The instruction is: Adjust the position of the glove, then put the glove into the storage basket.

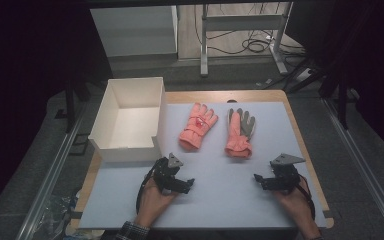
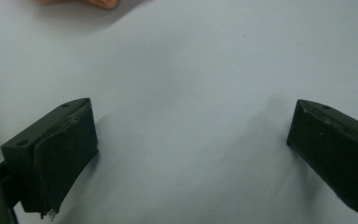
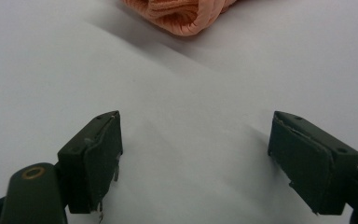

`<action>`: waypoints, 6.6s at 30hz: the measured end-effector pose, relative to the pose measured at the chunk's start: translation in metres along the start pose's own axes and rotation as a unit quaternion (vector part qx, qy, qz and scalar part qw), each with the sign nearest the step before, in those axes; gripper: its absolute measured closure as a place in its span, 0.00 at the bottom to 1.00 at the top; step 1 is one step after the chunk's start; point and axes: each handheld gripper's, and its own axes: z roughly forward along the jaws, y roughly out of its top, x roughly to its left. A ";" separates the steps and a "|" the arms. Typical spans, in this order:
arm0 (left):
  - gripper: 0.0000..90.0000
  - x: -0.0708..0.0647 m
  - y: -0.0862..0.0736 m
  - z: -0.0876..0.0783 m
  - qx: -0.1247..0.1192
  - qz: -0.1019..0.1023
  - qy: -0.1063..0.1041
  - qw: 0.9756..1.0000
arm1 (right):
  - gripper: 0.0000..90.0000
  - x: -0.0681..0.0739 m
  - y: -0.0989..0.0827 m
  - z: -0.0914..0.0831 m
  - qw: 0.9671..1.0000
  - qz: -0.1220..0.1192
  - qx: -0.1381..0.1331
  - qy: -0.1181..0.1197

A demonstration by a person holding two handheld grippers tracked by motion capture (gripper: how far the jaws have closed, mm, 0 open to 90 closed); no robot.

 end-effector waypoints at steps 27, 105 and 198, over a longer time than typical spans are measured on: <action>0.02 0.000 0.000 0.000 0.002 0.003 0.000 1.000 | 0.20 -0.003 0.001 -0.001 1.000 0.010 0.001 0.003; 0.02 0.000 0.000 0.000 0.002 0.003 0.000 1.000 | 0.80 -0.061 0.123 0.095 0.999 0.043 0.008 0.001; 0.02 0.000 0.000 0.000 0.004 0.001 0.000 1.000 | 0.71 0.021 0.042 -0.001 0.995 0.071 -0.045 0.062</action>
